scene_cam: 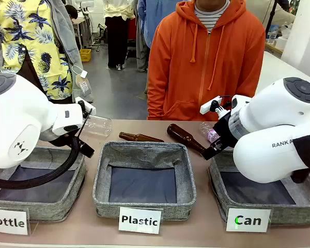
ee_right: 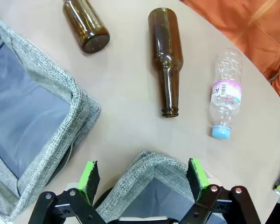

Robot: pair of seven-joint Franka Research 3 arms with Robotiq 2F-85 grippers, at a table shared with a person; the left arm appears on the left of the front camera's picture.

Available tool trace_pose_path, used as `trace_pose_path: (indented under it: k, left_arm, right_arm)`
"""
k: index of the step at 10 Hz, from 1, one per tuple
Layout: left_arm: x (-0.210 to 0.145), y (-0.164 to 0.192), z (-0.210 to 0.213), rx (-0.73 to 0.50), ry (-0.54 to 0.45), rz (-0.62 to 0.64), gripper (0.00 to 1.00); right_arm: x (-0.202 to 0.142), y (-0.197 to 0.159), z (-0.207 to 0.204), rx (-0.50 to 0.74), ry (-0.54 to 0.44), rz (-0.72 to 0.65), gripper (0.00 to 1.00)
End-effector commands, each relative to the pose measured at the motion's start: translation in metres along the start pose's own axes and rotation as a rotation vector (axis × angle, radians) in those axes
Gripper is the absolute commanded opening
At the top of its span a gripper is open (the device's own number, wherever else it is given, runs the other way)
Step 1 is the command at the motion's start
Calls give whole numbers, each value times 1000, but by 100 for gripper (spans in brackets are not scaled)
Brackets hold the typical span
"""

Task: Sort the can waste into the basket.
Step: Pick up the can waste from the table and place it in the right Fabric basket.

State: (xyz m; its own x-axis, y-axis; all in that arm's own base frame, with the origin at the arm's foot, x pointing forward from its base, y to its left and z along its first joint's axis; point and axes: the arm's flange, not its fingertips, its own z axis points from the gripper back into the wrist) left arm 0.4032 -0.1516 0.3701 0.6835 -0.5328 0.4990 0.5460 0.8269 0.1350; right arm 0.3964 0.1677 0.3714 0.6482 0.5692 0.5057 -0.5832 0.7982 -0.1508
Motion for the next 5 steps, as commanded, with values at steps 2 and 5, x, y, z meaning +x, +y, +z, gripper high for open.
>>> trace_pose_path:
  k: [2, 5]
  left_arm:
    - [0, 0, 0, 0, 0, 0, 100]
    - [0, 0, 0, 0, 0, 0, 100]
  right_arm:
    - [0, 0, 0, 0, 0, 0, 100]
    - [0, 0, 0, 0, 0, 0, 100]
